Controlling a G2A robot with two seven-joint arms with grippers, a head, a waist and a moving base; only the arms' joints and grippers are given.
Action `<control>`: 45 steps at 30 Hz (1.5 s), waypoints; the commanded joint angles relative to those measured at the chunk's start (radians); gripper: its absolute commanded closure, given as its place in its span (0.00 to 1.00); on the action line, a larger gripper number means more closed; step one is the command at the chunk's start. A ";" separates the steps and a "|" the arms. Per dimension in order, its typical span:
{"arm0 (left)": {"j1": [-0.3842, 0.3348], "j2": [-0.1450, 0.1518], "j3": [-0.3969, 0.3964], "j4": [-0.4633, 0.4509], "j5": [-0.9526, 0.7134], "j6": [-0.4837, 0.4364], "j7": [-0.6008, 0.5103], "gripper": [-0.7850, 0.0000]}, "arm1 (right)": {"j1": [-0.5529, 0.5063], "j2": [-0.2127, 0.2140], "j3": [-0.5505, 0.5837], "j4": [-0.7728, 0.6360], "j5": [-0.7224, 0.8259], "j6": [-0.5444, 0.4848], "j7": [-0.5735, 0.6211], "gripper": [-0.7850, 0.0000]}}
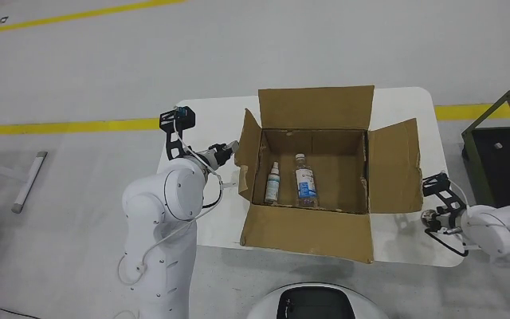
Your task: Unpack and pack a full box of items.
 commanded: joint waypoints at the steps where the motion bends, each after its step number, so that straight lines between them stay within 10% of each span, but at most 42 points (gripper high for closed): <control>1: 0.000 0.000 0.000 0.000 0.000 0.000 0.000 0.00 | 0.001 0.001 -0.002 0.003 0.002 0.002 -0.001 0.96; 10: 0.000 0.000 0.000 0.000 0.000 0.000 0.000 0.00 | 0.004 0.003 0.041 -0.027 0.087 0.046 -0.042 1.00; 27: 0.000 0.000 0.000 0.000 0.000 0.000 0.000 0.00 | 0.052 -0.016 0.335 -0.275 0.842 0.186 -0.436 1.00; 34: 0.000 0.000 0.000 0.000 0.000 0.000 0.000 0.00 | 0.158 -0.001 0.104 -0.327 0.788 0.170 -0.336 1.00; 45: 0.000 0.000 0.000 0.000 0.000 0.000 0.000 0.00 | 0.420 -0.025 -0.501 -0.150 0.150 0.392 -0.302 1.00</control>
